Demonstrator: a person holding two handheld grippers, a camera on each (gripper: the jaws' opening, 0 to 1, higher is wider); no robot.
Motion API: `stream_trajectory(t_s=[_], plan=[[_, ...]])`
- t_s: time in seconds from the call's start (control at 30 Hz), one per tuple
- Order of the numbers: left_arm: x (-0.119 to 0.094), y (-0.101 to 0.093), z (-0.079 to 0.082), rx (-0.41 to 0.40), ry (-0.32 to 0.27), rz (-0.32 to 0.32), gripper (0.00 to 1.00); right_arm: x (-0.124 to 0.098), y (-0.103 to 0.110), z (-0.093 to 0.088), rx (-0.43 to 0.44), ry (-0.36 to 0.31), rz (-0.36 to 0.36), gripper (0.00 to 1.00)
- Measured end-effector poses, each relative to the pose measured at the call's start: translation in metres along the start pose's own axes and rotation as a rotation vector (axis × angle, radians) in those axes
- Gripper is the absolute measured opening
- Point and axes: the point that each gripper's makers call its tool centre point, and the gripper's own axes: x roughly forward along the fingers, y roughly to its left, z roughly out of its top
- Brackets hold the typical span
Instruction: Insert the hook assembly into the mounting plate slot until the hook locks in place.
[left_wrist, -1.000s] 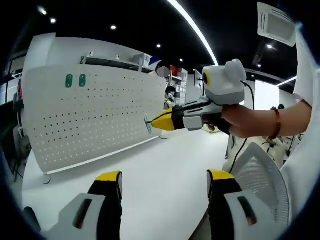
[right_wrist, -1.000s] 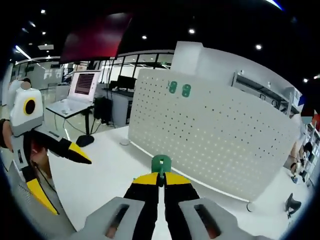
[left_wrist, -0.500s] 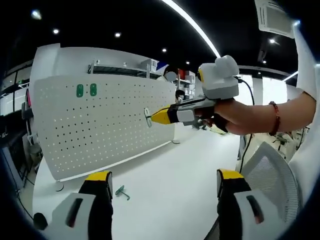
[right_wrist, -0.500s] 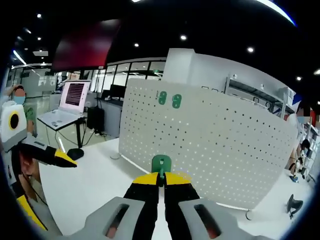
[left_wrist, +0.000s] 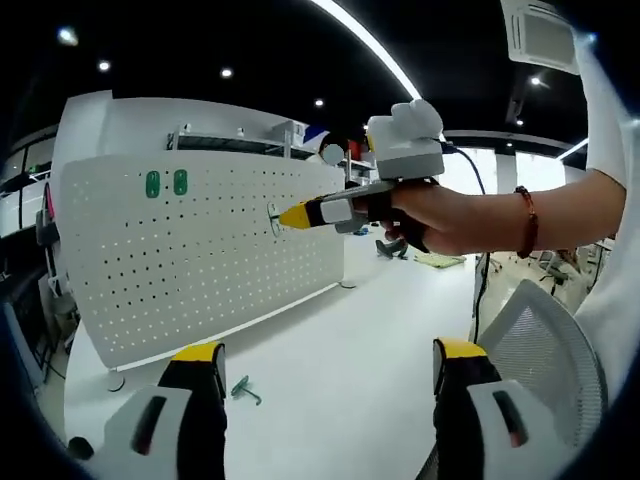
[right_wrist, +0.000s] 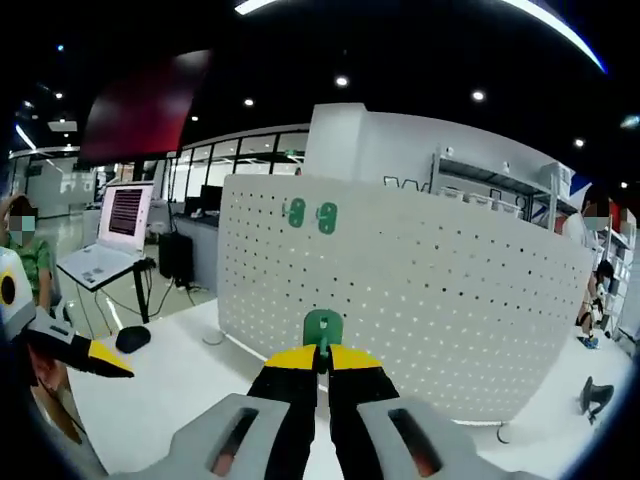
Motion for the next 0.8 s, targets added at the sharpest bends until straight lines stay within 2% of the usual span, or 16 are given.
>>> stream_trajectory(t_s=[0.1,0.27,0.43,0.6,0.8], plan=[[-0.001,0.002,0.003,0.002,-0.024,0.007,0.85,0.005,-0.001,0.003,0.015,-0.004,0.004,0.01],[-0.001,0.001,-0.005,0.004,0.009,0.007,0.85,0.011,-0.003,0.006,0.015,-0.008,0.001,0.01],[-0.002,0.001,-0.002,-0.029,-0.023,0.006,0.84,0.014,-0.006,0.008,0.021,-0.010,0.000,0.01],[-0.002,0.000,-0.005,-0.032,-0.007,-0.002,0.85,0.019,-0.008,0.015,0.040,-0.021,0.001,0.01],[-0.002,-0.003,-0.005,-0.041,-0.023,-0.008,0.83,0.027,-0.008,0.024,0.050,-0.030,0.000,0.01]])
